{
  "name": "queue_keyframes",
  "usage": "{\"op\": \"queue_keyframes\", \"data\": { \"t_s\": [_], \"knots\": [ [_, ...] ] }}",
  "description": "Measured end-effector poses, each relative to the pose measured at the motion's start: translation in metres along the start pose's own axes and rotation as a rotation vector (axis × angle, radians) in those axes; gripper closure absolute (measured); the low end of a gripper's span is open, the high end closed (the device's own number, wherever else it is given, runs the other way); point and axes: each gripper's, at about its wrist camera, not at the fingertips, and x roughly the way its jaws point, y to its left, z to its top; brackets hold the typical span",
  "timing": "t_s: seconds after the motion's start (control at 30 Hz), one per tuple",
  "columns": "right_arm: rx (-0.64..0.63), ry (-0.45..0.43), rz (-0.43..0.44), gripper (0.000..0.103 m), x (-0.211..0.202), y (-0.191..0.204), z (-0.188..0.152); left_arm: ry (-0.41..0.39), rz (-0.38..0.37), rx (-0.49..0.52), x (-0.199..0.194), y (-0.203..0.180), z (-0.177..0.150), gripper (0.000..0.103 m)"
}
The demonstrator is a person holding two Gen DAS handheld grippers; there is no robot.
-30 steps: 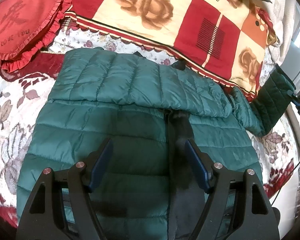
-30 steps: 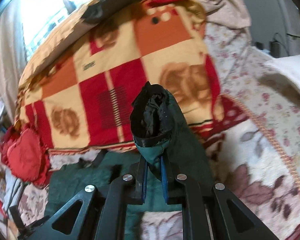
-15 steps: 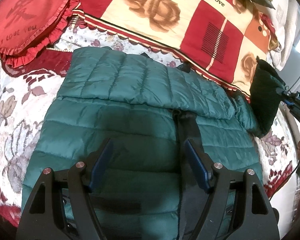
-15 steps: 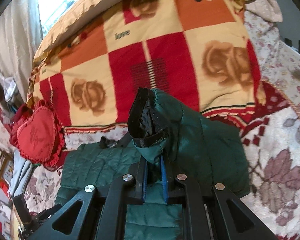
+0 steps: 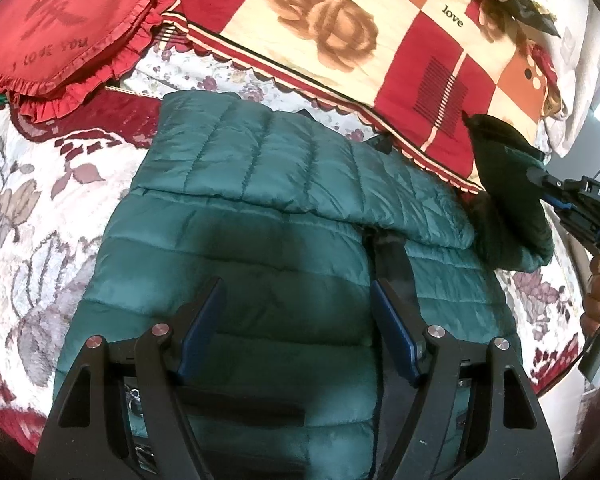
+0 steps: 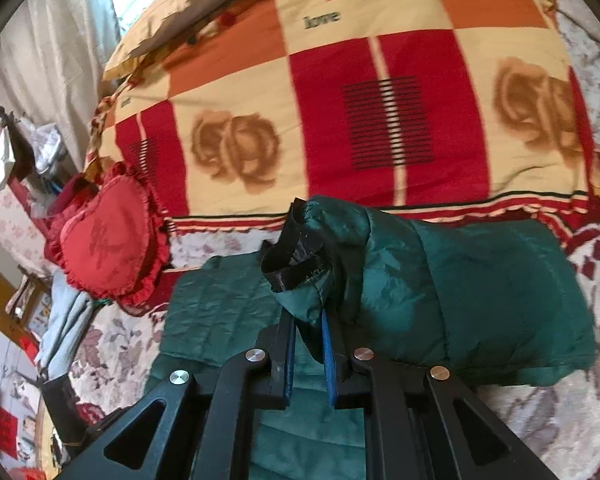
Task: Fold large clothes
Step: 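Carry the held sleeve with the right tool across the jacket body, then lay the sleeve down and open the right tool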
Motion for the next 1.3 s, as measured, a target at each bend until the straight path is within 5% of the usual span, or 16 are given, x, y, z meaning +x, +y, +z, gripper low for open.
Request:
{"op": "queue_keyframes", "data": {
  "t_s": [0.5,0.87,0.97,1.03,1.3],
  "knots": [
    [-0.053,0.118,0.134,0.092,0.079,0.084,-0.027,-0.007,-0.008,-0.045,-0.002,0.023,0.005,0.028],
    [-0.061,0.245,0.147,0.090,0.141,0.101,-0.055,-0.008,-0.008,-0.115,-0.002,0.046,0.006,0.028],
    [-0.090,0.261,0.149,0.065,0.137,0.101,-0.059,-0.009,-0.028,-0.155,-0.004,0.051,0.009,0.028],
    [-0.116,0.247,0.154,0.039,0.123,0.104,-0.059,-0.018,-0.048,-0.193,-0.006,0.054,0.012,0.028],
    [-0.102,0.157,0.186,0.038,0.037,0.077,-0.060,0.011,-0.135,-0.287,0.005,0.044,0.034,0.028]
  ]
}}
